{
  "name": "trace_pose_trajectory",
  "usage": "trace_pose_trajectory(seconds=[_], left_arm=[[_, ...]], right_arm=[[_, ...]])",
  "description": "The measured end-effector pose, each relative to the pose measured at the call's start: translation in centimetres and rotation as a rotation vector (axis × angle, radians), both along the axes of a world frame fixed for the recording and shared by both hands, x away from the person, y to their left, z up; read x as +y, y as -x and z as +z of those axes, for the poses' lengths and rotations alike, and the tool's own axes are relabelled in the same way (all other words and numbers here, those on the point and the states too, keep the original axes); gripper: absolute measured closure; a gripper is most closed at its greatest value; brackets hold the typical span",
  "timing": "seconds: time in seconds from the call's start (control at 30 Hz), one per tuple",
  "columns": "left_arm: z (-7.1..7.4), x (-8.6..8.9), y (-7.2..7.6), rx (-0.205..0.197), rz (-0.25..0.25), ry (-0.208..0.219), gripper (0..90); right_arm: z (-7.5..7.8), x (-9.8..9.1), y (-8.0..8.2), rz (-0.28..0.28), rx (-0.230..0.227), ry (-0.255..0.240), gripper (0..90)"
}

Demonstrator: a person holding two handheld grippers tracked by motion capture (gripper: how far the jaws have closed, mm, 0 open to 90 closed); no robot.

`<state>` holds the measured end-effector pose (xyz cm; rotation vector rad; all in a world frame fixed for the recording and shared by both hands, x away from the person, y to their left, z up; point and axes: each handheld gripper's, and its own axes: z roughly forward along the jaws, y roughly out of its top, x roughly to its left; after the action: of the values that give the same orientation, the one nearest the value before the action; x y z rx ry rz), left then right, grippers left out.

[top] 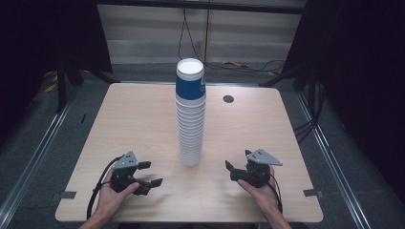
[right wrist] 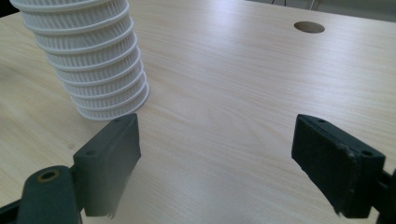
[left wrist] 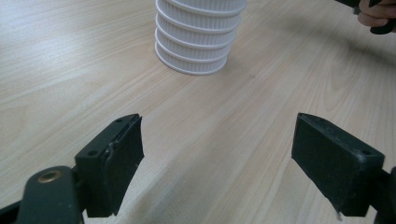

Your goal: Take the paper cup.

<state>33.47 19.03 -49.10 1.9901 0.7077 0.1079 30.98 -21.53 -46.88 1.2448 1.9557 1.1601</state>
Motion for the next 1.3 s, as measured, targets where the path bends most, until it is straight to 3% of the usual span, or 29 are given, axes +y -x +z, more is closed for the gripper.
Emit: trace_pose_trajectory(seconds=[0.33,0.47,0.7,0.8,1.13,1.3], left_arm=[[0.0,0.0,0.0,-0.013,-0.004,0.001,16.6],[0.1,0.0,-0.1,-0.014,0.001,0.007,16.6],[0.1,-0.1,-0.3,-0.017,0.007,0.013,16.6],[0.1,-0.1,-0.4,-0.018,0.01,0.007,16.6],[0.3,-0.3,-0.1,-0.033,-0.004,-0.001,16.6],[0.3,-0.3,0.0,-0.039,-0.003,-0.004,16.7]], right_arm=[[0.5,-0.2,-0.1,0.04,0.044,-0.023,15.7],[0.9,-0.2,0.1,0.051,0.036,-0.023,15.8],[1.5,-0.4,0.3,0.084,0.049,-0.071,20.2],[1.9,-0.1,0.2,0.129,0.069,-0.047,21.5],[3.0,0.2,0.5,0.146,0.06,-0.096,21.3],[3.6,0.4,0.4,0.159,0.047,-0.094,21.4]])
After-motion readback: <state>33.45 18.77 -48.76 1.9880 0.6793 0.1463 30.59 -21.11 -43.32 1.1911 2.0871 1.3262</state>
